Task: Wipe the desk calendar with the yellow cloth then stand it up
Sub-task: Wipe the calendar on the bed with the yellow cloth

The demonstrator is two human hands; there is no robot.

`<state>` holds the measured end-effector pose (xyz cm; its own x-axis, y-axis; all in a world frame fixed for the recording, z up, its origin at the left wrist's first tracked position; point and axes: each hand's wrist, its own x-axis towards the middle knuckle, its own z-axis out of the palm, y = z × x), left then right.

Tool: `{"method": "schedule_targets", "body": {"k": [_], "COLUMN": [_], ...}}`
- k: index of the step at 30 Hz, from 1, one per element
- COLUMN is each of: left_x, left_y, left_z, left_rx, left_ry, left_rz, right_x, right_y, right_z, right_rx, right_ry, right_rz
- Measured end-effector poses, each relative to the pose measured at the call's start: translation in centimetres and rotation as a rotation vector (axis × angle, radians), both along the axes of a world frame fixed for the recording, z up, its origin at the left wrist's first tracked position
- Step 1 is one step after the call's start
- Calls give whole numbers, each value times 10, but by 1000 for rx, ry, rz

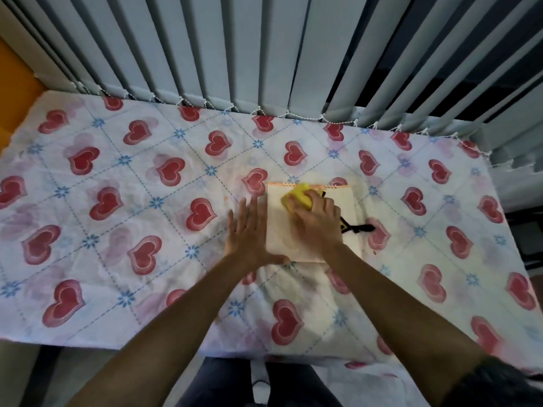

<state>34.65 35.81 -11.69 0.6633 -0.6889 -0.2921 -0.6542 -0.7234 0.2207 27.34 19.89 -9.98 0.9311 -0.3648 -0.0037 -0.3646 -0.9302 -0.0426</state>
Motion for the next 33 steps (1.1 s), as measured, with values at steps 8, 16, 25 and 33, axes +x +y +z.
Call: {"method": "schedule_targets", "body": {"k": [8, 16, 25, 33], "left_x": [37, 51, 54, 56], "left_y": [-12, -7, -5, -5], "left_z": [9, 8, 6, 5], "left_rx": [138, 162, 146, 172], "left_ry": [6, 0, 22, 18], "left_rz": [-381, -496, -506, -519], "right_x": [-61, -38, -109, -67], "right_y": [-49, 39, -10, 70], "right_z": [6, -1, 15, 10], "right_rx": [-69, 32, -10, 35], "right_ry": [67, 37, 87, 87], "right_rz": [202, 4, -168, 69]}}
